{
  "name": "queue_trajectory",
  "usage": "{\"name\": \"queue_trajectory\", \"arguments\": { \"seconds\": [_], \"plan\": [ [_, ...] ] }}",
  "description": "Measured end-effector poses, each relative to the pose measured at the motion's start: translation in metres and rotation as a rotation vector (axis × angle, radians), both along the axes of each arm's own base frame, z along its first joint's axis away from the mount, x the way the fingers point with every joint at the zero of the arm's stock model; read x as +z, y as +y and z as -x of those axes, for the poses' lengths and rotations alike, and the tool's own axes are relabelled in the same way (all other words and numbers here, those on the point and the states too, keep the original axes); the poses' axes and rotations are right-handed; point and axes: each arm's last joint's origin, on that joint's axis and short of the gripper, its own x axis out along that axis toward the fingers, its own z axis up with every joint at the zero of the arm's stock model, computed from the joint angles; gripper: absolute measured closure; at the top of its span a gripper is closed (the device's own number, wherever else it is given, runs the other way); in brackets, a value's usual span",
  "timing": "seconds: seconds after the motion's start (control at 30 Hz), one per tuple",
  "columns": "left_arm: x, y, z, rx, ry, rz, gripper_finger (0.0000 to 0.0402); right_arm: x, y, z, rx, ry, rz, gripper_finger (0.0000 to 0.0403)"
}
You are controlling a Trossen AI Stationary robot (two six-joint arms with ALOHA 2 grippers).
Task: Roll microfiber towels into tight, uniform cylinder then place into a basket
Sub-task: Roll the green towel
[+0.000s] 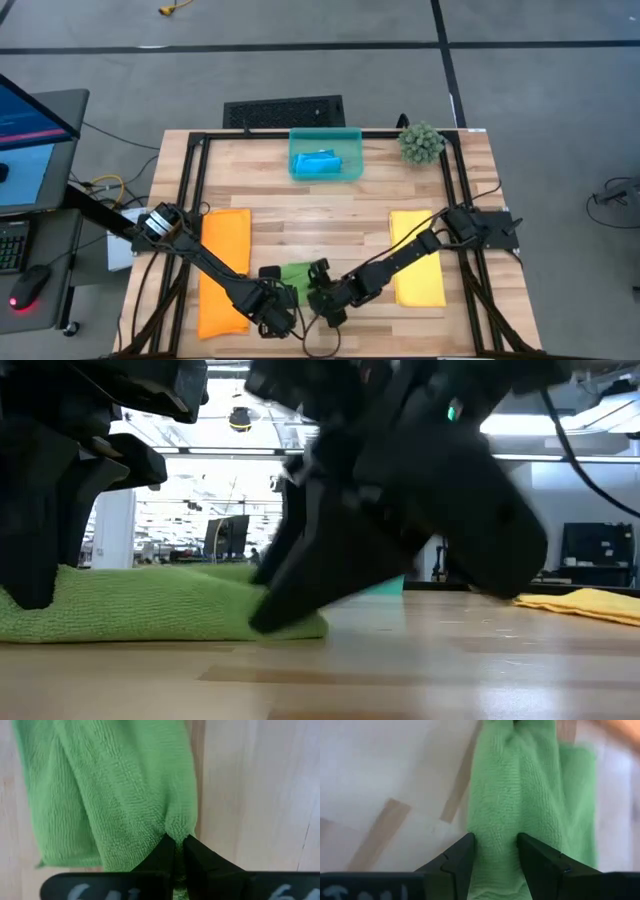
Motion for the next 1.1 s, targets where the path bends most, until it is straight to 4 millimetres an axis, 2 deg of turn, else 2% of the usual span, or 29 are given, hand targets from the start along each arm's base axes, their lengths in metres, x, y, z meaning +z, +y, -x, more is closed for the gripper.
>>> {"name": "queue_trajectory", "arguments": {
  "seconds": [0.17,0.3,0.43,0.6,0.67,0.77,0.87,0.97,1.1],
  "plan": [
    [0.0,0.0,0.0,0.001,-0.002,0.001,0.0394,-0.005,-0.012,-0.006,-0.07,0.058,-0.124,0.0227],
    [0.0,0.0,0.0,0.021,-0.002,0.005,0.0394,-0.011,-0.013,-0.006,-0.064,0.083,-0.137,0.0243],
    [0.0,0.0,0.0,0.025,-0.002,0.007,0.0386,-0.013,-0.012,-0.006,-0.066,0.085,-0.13,0.0295],
    [0.0,0.0,0.0,0.055,-0.003,0.014,0.0346,-0.013,-0.01,-0.004,-0.06,0.088,-0.129,0.038],
    [0.0,0.0,0.0,0.073,-0.004,0.018,0.0324,-0.013,-0.01,-0.004,-0.065,0.088,-0.135,0.0384],
    [0.0,0.0,0.0,0.084,-0.003,0.02,0.0294,-0.013,-0.01,-0.005,-0.098,0.086,-0.174,0.0369],
    [0.0,-0.001,0.001,0.04,0.006,0.016,0.0273,-0.013,-0.009,-0.005,-0.101,0.096,-0.219,0.0364],
    [0.0,-0.003,0.003,-0.002,-0.018,-0.027,0.0266,-0.009,-0.009,-0.005,-0.11,0.095,-0.253,0.0383],
    [0.001,-0.011,0.011,-0.055,-0.074,-0.139,0.0265,0.0,-0.008,-0.004,-0.123,0.118,-0.358,0.0385]
  ]
}}
